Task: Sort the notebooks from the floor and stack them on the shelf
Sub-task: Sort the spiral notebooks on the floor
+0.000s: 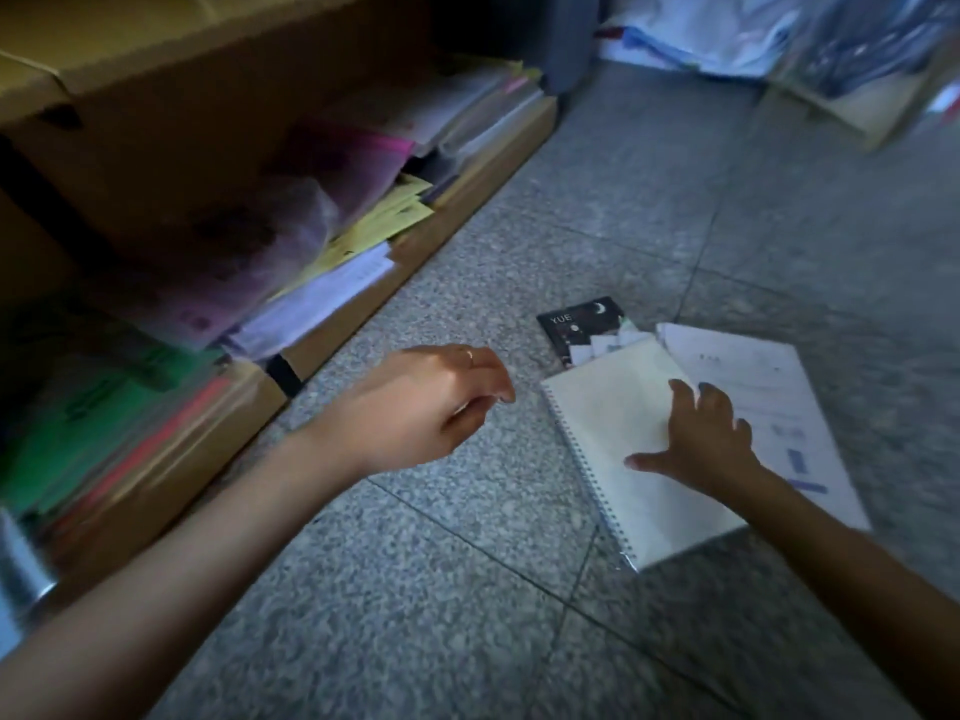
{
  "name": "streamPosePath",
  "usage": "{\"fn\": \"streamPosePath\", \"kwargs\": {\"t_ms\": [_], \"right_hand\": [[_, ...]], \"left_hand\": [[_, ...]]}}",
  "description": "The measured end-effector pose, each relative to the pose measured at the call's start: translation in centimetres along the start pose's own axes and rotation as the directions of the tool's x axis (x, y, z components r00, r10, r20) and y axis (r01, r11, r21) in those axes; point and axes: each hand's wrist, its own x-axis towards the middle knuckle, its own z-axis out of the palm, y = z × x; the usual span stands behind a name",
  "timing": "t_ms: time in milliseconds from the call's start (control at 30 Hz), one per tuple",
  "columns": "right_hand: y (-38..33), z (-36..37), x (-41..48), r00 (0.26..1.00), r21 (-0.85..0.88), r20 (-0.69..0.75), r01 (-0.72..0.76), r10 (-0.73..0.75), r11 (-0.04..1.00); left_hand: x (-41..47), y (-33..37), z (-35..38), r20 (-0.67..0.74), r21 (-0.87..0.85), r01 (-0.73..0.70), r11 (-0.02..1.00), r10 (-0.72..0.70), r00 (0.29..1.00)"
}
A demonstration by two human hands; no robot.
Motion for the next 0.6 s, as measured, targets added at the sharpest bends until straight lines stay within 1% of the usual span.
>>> {"fn": "streamPosePath", "kwargs": {"t_ms": [67, 167, 267, 400, 500, 600], "right_hand": [[2.1, 0.8, 0.2, 0.994, 0.032, 0.036, -0.108, 0.107, 0.994], [4.0, 1.5, 0.2, 0.981, 0.116, 0.12, -0.164, 0.15, 0.98], [4.2, 1.7, 0.4, 0.985, 0.096, 0.089, -0.157, 0.149, 0.983], [3.4, 1.1, 0.7, 0.979, 0.078, 0.049, -0.199, 0.196, 0.977], [3.3, 0.8, 0.9, 0.975, 0.064, 0.05, -0.219, 0.216, 0.974], [3.6, 0.3, 1.2, 0.972, 0.109, 0.025, -0.237, 0.236, 0.965]], "left_hand": [[0.4, 0.2, 0.7, 0.014, 0.006, -0.013, 1.0, 0.013, 1.0], [0.7, 0.1, 1.2, 0.02, 0.003, -0.032, 0.999, 0.032, 0.999], [0.6, 0.1, 1.5, 0.008, -0.01, -0.045, 0.999, 0.045, 0.999], [0.5, 0.1, 2.0, 0.008, -0.01, -0.049, 0.999, 0.049, 0.999], [0.2, 0.1, 2.2, -0.001, -0.026, -0.04, 0.999, 0.04, 0.999], [-0.2, 0.0, 2.4, -0.002, -0.041, -0.021, 0.999, 0.021, 1.0]]}}
